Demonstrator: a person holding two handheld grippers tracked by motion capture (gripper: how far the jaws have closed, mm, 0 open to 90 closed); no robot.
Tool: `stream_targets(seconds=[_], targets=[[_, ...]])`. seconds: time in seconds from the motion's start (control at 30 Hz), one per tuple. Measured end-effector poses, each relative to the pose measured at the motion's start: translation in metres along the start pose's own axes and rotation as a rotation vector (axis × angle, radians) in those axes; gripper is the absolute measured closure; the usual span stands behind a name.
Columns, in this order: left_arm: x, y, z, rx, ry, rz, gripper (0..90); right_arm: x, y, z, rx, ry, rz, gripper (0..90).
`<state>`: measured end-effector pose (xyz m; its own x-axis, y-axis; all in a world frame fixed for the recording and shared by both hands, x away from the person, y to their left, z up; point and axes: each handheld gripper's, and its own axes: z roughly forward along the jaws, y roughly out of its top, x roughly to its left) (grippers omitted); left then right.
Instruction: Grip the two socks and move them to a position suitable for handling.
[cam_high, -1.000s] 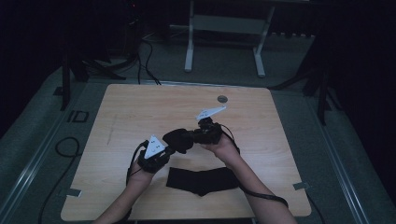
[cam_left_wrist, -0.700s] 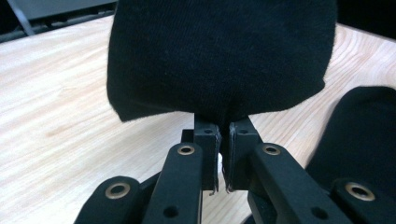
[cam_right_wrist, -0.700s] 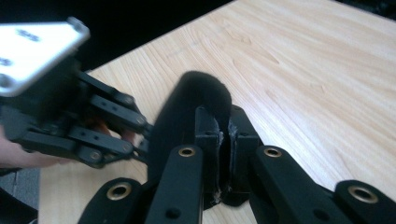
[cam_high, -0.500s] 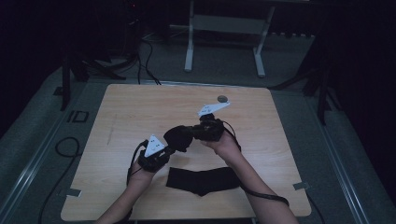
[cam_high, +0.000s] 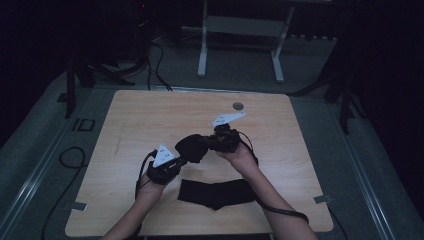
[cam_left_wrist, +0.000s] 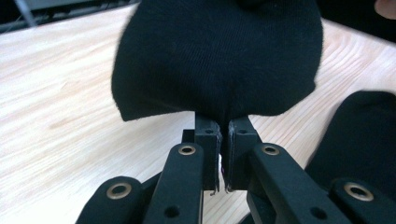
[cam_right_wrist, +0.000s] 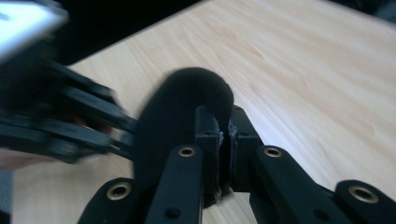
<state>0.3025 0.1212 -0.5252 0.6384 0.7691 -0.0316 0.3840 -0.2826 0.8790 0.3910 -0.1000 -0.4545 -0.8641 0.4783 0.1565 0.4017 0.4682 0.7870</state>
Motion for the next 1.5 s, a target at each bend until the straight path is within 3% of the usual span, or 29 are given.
stream_targets(seconds=[0.07,0.17,0.23,0.4,0.5,0.57,0.6,0.63,0.67,0.7,0.73,0.83,0.87,0.93,1.03,1.1,1.23,1.33,1.37,1.43,1.5], targets=[[-0.001,-0.002,0.003,0.025,0.017,0.026,86.2,-0.003,-0.005,0.000,0.002,0.030,0.030,85.2],[-0.001,-0.005,0.006,0.031,0.002,0.017,86.2,0.002,-0.004,-0.003,-0.017,0.059,0.026,85.3],[0.000,-0.006,0.010,0.017,-0.015,-0.003,86.2,0.008,0.003,-0.008,-0.043,0.117,0.029,85.2],[0.003,0.000,0.011,-0.011,-0.071,-0.068,86.3,0.018,0.022,-0.012,-0.065,0.162,0.016,85.2],[0.003,0.002,0.009,-0.017,-0.048,-0.053,86.3,0.019,0.024,-0.013,-0.071,0.134,0.001,85.2],[0.003,0.002,0.006,-0.016,-0.032,-0.042,86.3,0.012,0.017,-0.011,-0.059,0.069,0.003,85.2],[0.003,0.002,0.006,-0.016,-0.032,-0.042,86.3,0.012,0.017,-0.011,-0.059,0.069,0.003,85.2],[0.002,0.002,0.005,-0.015,-0.012,-0.027,86.3,0.007,0.005,-0.007,-0.021,-0.054,-0.026,85.1],[0.001,0.002,0.004,-0.008,-0.018,-0.024,86.3,0.007,0.005,-0.007,-0.021,-0.054,-0.026,85.1],[-0.001,0.002,0.005,0.009,0.009,0.000,86.3,0.004,-0.001,-0.004,-0.004,-0.058,-0.017,85.1],[-0.003,0.002,0.006,0.036,0.047,0.025,86.3,-0.001,-0.009,-0.001,0.005,-0.044,0.011,85.1],[-0.002,0.000,0.010,0.067,0.057,0.017,86.2,-0.006,-0.019,0.000,-0.002,0.021,0.064,85.2],[-0.001,-0.001,0.011,0.065,0.045,0.008,86.2,-0.005,-0.018,-0.006,-0.036,0.090,0.096,85.2],[0.001,-0.002,0.013,0.056,0.023,-0.010,86.3,-0.001,-0.013,-0.010,-0.045,0.114,0.078,85.1],[0.003,-0.001,0.012,0.021,-0.031,-0.075,86.3,0.004,-0.009,-0.010,-0.027,0.105,0.040,84.5],[-0.001,0.001,0.008,-0.005,-0.034,-0.053,86.3,0.004,-0.012,-0.007,-0.007,0.058,0.018,84.0],[-0.007,0.007,0.003,-0.020,-0.061,-0.025,86.3,-0.007,-0.026,0.001,0.026,0.039,0.070,83.9],[-0.008,0.008,0.002,-0.033,-0.073,-0.017,86.2,-0.006,-0.030,0.004,0.036,0.070,0.071,77.5],[-0.010,0.009,0.001,-0.031,-0.076,0.000,86.2,-0.001,-0.032,0.007,0.069,0.070,0.053,69.7],[-0.009,0.009,0.001,-0.037,-0.084,-0.002,86.1,-0.003,-0.032,0.007,0.070,0.095,0.075,70.0],[-0.010,0.009,0.001,-0.033,-0.073,0.004,86.0,-0.004,-0.033,0.006,0.065,0.140,0.069,83.5]])
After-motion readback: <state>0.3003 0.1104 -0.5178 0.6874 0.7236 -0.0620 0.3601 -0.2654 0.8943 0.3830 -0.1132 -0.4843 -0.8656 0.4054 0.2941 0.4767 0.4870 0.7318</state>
